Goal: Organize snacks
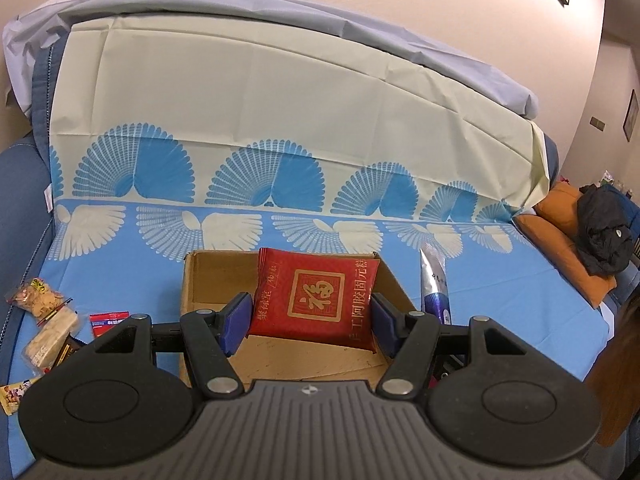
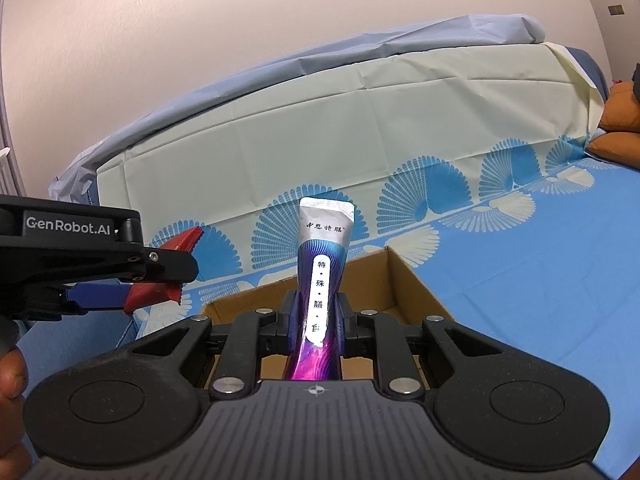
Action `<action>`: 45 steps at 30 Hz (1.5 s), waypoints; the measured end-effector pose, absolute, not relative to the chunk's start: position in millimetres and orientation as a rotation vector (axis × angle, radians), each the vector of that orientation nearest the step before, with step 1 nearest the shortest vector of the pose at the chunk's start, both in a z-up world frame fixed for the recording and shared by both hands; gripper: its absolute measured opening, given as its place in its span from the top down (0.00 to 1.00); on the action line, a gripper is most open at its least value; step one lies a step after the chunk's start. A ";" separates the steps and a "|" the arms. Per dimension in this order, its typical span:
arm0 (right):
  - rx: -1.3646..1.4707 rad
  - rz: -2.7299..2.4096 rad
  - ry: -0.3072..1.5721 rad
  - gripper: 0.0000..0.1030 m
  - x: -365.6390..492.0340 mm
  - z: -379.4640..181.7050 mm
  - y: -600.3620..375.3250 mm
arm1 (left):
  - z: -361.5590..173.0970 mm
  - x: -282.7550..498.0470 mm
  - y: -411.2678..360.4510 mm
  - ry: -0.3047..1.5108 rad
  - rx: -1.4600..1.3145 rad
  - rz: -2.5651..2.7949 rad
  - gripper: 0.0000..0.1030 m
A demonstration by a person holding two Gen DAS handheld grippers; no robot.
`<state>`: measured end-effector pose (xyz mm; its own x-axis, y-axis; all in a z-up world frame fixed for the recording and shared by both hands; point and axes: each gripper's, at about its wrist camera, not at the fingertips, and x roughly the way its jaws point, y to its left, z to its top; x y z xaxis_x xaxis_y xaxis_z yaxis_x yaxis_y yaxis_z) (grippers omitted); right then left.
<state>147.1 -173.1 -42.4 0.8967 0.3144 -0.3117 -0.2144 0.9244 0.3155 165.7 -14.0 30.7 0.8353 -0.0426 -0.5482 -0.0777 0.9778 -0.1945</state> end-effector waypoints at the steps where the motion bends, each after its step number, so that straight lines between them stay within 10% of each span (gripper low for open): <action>1: 0.279 0.279 0.366 0.82 146.9 -42.4 -173.5 | 30.8 166.3 -14.9 0.583 -0.211 0.019 0.34; 12: 0.278 0.275 0.366 0.80 147.1 -43.9 -173.9 | 30.3 168.6 -19.5 0.589 -0.209 0.017 0.27; 16: 0.271 0.239 0.392 0.53 149.0 -45.8 -171.0 | 30.0 168.6 -18.1 0.592 -0.223 0.025 0.23; 24: 0.265 0.221 0.403 0.49 147.4 -48.0 -167.4 | 26.2 155.0 -15.1 0.561 -0.189 0.044 0.24; 45: 0.161 0.270 0.418 0.49 142.7 -53.5 -143.4 | -22.6 86.6 92.9 0.594 -0.165 0.123 0.70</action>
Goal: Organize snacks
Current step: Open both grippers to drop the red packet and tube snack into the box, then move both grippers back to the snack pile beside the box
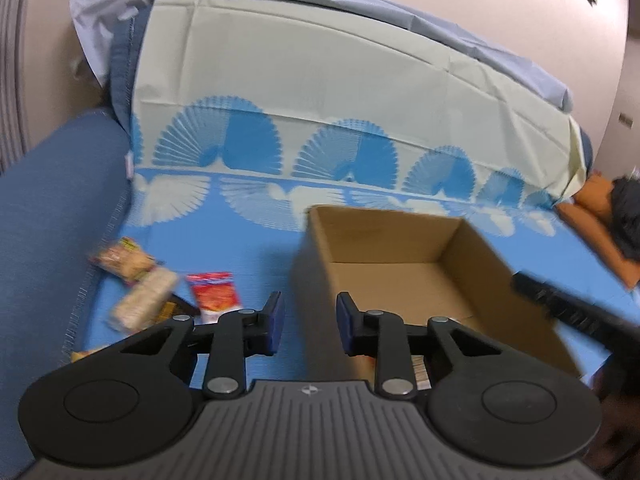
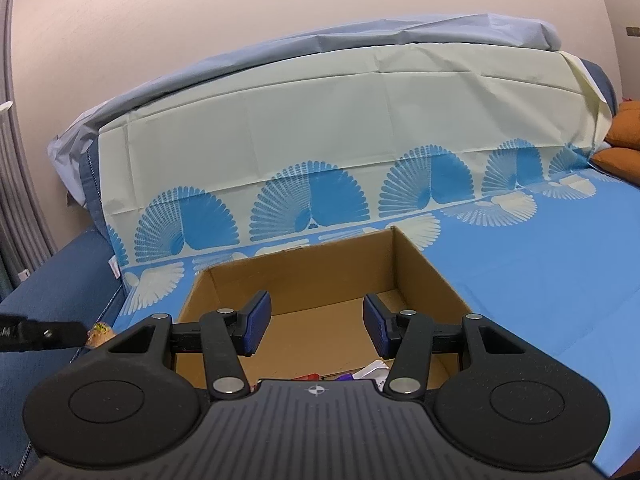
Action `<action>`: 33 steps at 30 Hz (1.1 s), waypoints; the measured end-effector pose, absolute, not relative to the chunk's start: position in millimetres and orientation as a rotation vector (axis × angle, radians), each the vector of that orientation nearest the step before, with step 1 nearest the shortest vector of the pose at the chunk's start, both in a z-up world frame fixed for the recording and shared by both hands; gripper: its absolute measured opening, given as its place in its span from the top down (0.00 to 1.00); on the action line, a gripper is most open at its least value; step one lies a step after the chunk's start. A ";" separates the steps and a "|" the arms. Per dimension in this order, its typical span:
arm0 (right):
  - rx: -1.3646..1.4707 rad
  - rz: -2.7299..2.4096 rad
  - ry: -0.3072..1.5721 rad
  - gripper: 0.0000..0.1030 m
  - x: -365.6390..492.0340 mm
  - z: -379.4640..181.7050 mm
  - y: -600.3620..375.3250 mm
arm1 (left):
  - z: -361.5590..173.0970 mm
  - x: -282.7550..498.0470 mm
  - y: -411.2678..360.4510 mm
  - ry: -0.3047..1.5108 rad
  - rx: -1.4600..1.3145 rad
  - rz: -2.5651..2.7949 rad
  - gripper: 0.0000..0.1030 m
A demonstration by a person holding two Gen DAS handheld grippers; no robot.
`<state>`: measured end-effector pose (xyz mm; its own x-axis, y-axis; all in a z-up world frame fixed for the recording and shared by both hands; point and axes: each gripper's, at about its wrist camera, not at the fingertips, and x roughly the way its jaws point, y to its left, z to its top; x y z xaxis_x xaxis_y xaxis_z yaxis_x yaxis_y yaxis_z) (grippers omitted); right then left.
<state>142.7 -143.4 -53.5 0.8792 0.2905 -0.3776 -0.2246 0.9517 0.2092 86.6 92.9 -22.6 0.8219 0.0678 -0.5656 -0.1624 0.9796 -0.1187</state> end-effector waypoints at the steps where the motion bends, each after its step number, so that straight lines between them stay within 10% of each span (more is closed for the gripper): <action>1: 0.157 0.273 0.418 0.49 142.2 -53.8 -142.7 | -27.0 84.2 98.6 0.596 -0.126 0.130 0.70; 11: 0.124 0.328 0.421 0.49 138.6 -55.9 -134.7 | -83.0 82.7 164.2 0.682 0.123 0.266 0.66; 15: 0.112 0.342 0.428 0.49 138.0 -57.2 -129.5 | -112.5 97.9 177.0 0.806 0.212 0.330 0.36; 22: 0.096 0.359 0.446 0.49 139.2 -60.5 -121.2 | -157.1 124.8 192.5 0.956 0.326 0.387 0.25; 27: 0.080 0.368 0.459 0.49 141.0 -63.0 -116.8 | -167.1 133.6 206.9 0.975 0.285 0.371 0.25; 33: 0.071 0.378 0.471 0.49 143.3 -65.9 -110.3 | -169.8 130.3 218.3 0.979 0.177 0.322 0.65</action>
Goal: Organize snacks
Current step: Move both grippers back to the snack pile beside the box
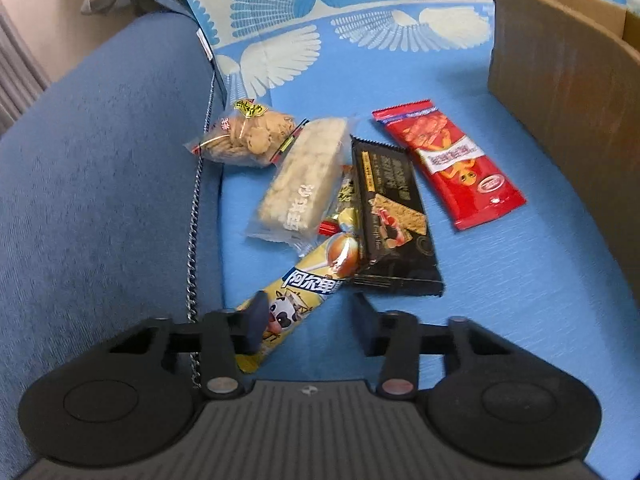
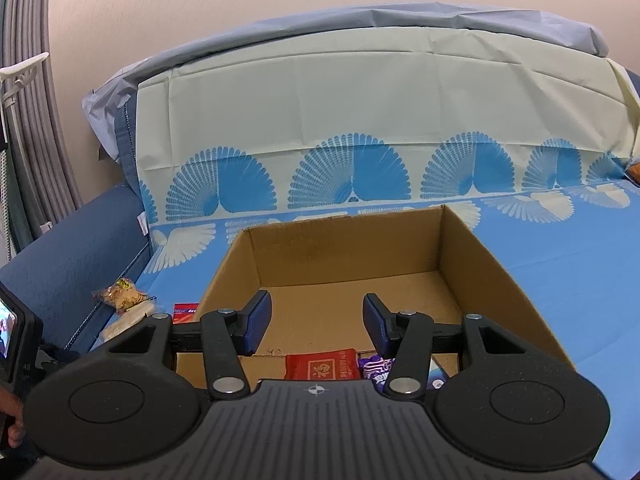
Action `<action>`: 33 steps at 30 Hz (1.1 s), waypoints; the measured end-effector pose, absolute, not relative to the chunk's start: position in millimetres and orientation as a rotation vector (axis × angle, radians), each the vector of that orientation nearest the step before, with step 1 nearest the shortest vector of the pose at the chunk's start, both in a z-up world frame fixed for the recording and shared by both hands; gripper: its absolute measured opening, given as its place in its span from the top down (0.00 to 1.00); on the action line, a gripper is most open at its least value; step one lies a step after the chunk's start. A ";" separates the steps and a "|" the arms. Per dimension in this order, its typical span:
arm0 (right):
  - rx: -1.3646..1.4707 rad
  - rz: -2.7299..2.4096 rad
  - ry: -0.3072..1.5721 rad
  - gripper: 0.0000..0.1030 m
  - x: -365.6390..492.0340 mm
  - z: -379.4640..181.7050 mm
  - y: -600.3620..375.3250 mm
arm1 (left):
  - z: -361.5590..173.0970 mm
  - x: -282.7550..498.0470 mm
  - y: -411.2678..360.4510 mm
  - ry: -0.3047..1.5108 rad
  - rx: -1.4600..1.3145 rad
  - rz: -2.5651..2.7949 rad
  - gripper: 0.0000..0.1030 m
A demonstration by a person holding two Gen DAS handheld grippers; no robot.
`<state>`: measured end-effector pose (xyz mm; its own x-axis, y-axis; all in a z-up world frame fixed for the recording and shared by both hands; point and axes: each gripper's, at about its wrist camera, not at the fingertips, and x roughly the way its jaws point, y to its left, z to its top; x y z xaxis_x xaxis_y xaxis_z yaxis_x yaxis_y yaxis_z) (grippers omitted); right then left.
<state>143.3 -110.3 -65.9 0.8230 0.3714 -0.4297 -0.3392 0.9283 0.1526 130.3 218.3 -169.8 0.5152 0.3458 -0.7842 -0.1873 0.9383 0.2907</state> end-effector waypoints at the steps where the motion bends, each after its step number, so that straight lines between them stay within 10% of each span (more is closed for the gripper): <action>1: 0.065 0.382 0.473 0.49 143.3 -66.4 -108.3 | -168.2 127.2 218.0 0.972 0.163 0.310 0.74; 4: 0.052 0.393 0.477 0.49 143.6 -67.5 -102.9 | -162.7 121.1 214.4 0.971 0.087 0.244 0.95; 9: 0.019 0.421 0.480 0.49 142.0 -68.5 -89.9 | -154.9 105.5 207.3 0.935 0.028 0.213 0.93; 11: 0.005 0.429 0.480 0.49 140.9 -69.1 -85.4 | -153.4 103.0 203.4 0.913 0.065 0.240 0.73; 13: -0.012 0.438 0.480 0.49 139.5 -69.6 -80.2 | -154.2 105.5 199.8 0.882 0.133 0.278 0.21; 19: -0.055 0.465 0.470 0.49 133.8 -70.5 -67.2 | -168.9 134.2 201.9 0.926 0.248 0.341 0.15; 23: -0.085 0.483 0.461 0.49 130.5 -70.5 -60.4 | -177.4 140.9 218.9 0.990 0.141 0.337 0.30; 28: -0.109 0.505 0.458 0.49 129.2 -71.3 -55.4 | -167.1 130.9 237.5 0.991 -0.002 0.332 0.78; 33: -0.111 0.516 0.470 0.49 130.6 -72.9 -51.0 | -155.8 107.2 243.6 0.978 -0.150 0.298 0.89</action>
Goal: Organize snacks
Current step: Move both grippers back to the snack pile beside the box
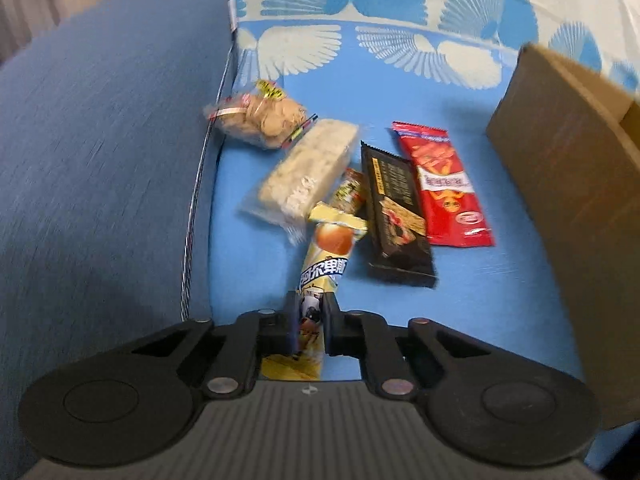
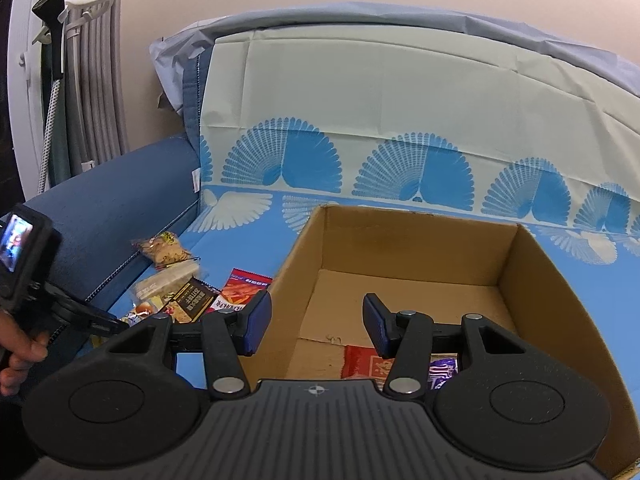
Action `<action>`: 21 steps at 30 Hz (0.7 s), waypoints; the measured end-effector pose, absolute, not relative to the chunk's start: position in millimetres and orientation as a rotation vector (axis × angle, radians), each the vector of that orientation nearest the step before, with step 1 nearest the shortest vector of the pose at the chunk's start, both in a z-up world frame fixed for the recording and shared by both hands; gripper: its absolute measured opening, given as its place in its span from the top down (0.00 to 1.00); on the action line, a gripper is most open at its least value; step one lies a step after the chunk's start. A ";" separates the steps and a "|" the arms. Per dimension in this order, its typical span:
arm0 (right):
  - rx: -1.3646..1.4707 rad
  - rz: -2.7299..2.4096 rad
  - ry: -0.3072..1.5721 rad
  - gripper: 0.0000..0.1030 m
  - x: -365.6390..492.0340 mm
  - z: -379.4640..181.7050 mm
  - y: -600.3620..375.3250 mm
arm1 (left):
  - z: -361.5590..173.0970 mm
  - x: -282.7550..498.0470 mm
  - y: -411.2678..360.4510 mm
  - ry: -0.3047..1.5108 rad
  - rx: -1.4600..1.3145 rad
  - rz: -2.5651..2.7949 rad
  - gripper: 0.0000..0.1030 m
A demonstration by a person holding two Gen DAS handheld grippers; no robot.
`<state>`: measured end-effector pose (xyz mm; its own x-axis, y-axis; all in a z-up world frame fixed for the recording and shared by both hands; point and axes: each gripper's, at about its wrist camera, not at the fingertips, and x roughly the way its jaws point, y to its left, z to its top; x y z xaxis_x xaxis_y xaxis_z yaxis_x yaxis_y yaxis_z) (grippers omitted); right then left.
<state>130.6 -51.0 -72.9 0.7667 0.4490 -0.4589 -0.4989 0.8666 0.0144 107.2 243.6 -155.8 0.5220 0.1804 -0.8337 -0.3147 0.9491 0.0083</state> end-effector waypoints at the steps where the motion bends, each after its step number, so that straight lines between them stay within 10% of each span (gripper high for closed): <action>1: -0.111 0.518 0.471 0.49 130.9 -72.9 -49.0 | -153.6 102.0 242.0 0.975 -0.203 0.296 0.90; 21: -0.001 0.692 0.515 0.49 130.4 -54.7 41.7 | -151.0 32.5 227.7 0.810 -0.382 0.215 0.61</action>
